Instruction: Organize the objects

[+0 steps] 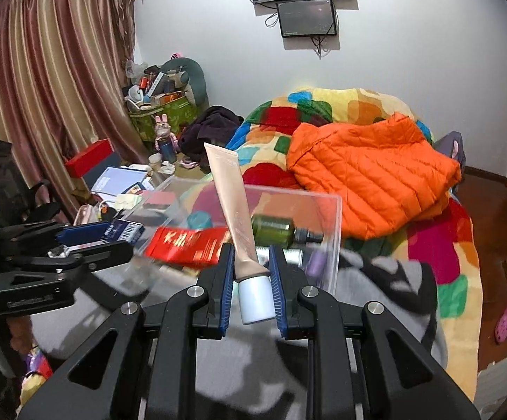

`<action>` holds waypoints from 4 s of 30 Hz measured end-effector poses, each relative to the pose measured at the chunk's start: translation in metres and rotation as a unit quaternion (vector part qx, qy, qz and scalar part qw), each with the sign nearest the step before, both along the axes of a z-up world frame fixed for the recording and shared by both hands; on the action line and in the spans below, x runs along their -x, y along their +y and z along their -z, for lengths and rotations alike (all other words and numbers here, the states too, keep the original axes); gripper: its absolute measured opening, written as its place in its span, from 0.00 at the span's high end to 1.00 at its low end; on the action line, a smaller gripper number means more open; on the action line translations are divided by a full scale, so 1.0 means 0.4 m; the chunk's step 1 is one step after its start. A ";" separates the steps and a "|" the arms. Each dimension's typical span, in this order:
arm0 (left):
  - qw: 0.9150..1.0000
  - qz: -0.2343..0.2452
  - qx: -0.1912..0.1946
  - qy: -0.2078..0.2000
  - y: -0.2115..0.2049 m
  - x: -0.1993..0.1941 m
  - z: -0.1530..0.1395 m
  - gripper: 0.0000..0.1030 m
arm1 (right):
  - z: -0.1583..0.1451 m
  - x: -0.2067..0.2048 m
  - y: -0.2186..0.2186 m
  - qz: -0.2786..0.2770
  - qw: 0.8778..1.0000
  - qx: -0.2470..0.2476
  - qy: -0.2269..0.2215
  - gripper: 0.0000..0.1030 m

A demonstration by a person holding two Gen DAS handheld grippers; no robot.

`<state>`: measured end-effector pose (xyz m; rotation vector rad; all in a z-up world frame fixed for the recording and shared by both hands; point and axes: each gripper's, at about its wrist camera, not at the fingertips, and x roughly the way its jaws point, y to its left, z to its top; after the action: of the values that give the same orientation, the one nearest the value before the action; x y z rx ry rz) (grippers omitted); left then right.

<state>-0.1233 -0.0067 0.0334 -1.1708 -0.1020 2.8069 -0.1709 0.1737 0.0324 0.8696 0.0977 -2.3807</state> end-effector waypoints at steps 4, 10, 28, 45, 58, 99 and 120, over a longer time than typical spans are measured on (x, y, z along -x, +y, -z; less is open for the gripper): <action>1.000 0.005 0.005 -0.006 -0.002 0.055 0.009 0.53 | 0.012 0.041 -0.039 -0.022 1.000 -0.014 -0.007 0.83; 0.999 0.012 0.021 -0.036 0.013 0.124 0.066 0.53 | 0.063 0.085 -0.088 -0.043 0.998 -0.045 -0.027 0.83; 1.000 0.020 0.004 0.014 0.004 0.022 0.010 0.34 | 0.019 0.015 -0.055 -0.039 0.998 -0.040 -0.028 0.61; 0.996 0.018 0.009 0.084 0.007 -0.151 -0.010 0.06 | -0.012 -0.149 0.025 0.032 0.999 -0.004 0.008 0.20; 0.998 0.013 -0.010 0.063 0.003 -0.178 0.035 0.05 | 0.037 -0.185 0.056 0.061 0.998 0.011 -0.012 0.20; 0.998 0.008 -0.016 0.058 0.003 -0.169 0.049 0.05 | 0.037 -0.193 0.034 0.052 0.999 0.014 -0.010 0.20; 0.999 0.019 -0.024 0.039 0.011 -0.162 0.049 0.05 | 0.033 -0.197 0.027 0.050 0.999 0.013 -0.009 0.20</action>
<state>-0.0587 -0.0024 0.0138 -1.0405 -0.1382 2.7960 -0.0923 0.1847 0.0193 0.9019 0.0165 -2.4609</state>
